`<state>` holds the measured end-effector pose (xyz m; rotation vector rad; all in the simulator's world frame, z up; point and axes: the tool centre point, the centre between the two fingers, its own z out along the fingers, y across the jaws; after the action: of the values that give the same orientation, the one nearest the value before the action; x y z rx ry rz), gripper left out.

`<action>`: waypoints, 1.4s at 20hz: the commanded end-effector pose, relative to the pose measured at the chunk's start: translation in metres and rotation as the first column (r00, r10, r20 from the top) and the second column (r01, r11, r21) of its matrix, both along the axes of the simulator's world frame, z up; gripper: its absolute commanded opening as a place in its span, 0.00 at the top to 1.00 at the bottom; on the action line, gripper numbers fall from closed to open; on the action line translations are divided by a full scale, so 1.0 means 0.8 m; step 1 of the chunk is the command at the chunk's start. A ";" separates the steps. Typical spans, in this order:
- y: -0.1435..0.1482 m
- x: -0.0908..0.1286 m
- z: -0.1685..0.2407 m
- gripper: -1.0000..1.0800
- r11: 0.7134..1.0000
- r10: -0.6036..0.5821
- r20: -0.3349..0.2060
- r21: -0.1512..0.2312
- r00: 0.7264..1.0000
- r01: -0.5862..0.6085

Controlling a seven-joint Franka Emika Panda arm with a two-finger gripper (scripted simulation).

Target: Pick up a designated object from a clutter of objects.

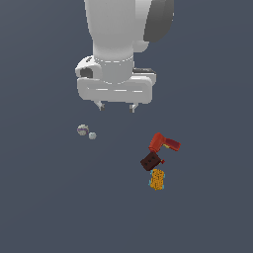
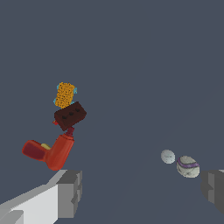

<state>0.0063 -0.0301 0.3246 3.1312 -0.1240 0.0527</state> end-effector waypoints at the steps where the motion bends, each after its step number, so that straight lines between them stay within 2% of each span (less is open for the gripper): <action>1: 0.000 0.000 0.000 0.04 1.000 0.000 0.000 0.000 1.000 0.000; 13: -0.037 -0.012 -0.012 0.04 0.997 -0.072 -0.033 0.003 0.997 0.073; 20: -0.040 -0.011 -0.022 0.04 0.999 -0.053 -0.031 0.005 0.998 0.053; 28: -0.062 -0.014 -0.065 0.04 1.000 0.011 -0.031 0.015 0.999 -0.011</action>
<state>-0.0038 -0.0756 0.2804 3.1428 -0.1302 0.0039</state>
